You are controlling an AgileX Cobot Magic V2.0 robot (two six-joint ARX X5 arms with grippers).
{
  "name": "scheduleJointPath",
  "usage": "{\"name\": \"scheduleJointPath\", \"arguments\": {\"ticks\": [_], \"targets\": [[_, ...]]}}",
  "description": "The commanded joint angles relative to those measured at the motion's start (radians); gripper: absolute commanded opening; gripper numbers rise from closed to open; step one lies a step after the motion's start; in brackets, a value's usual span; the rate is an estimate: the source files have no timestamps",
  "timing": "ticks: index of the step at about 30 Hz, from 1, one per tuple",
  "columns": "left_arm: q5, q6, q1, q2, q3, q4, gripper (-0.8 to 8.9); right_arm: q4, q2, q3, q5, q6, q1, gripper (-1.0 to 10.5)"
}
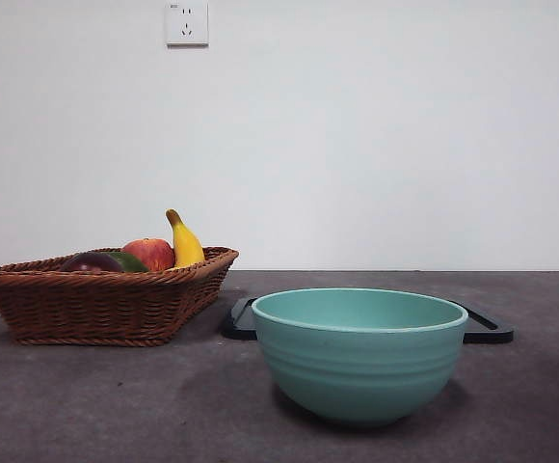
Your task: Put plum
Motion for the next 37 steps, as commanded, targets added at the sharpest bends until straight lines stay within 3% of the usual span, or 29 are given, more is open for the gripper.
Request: {"name": "scheduleJointPath", "arguments": {"ticks": [1, 12, 21, 27, 37], "targets": [[0.006, -0.065, 0.003, -0.001, -0.014, -0.008, 0.08, -0.003, -0.002, -0.003, -0.017, 0.057, -0.002, 0.1], [0.041, -0.114, 0.003, 0.0, 0.086, -0.098, 0.09, -0.013, -0.001, 0.047, -0.028, 0.156, -0.002, 0.1], [0.076, -0.114, 0.003, 0.068, 0.278, -0.179, 0.09, -0.105, 0.031, 0.247, -0.033, 0.158, -0.002, 0.1], [0.18, -0.06, 0.003, 0.212, 0.45, -0.272, 0.09, -0.224, 0.155, 0.432, -0.073, 0.11, -0.002, 0.1], [0.394, 0.061, -0.046, 0.492, 0.726, -0.459, 0.09, -0.47, 0.474, 0.767, -0.241, -0.038, 0.028, 0.1]]}}
